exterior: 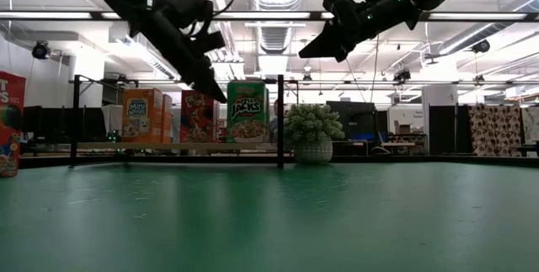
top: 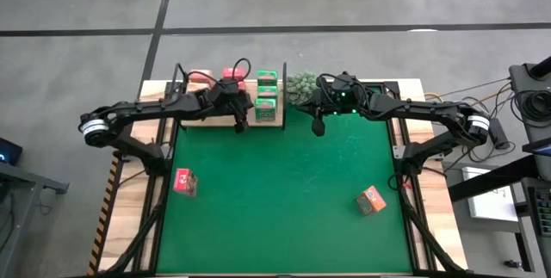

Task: Stack cereal on shelf
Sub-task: Put the green cereal box on the shelf aligned with the other green cereal box, then put the orange cereal box on the shelf aligned with the other orange cereal box

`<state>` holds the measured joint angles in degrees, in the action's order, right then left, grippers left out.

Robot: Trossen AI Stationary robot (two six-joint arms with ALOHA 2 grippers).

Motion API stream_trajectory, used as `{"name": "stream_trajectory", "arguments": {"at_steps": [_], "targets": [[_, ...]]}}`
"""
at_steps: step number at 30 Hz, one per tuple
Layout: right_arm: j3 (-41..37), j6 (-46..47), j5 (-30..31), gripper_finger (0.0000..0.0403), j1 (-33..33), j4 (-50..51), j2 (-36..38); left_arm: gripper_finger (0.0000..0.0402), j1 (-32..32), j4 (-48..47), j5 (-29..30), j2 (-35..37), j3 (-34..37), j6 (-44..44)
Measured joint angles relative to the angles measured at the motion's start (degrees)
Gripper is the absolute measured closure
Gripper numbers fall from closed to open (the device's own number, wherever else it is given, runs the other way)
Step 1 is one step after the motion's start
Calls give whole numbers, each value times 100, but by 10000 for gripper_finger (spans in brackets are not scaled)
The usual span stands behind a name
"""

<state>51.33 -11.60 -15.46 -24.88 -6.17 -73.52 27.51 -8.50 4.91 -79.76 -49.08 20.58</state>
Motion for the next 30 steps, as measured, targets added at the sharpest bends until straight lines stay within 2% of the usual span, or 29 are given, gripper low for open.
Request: {"name": "stream_trajectory", "arguments": {"at_steps": [20, 30], "targets": [[0, -105, 2, 394, 0, 39, -55, 402, -48, 276, -136, -271, 0, -378], [-69, -280, 2, 394, 2, 157, -92, 402, -145, -465, -137, -176, 0, -1243]]}}
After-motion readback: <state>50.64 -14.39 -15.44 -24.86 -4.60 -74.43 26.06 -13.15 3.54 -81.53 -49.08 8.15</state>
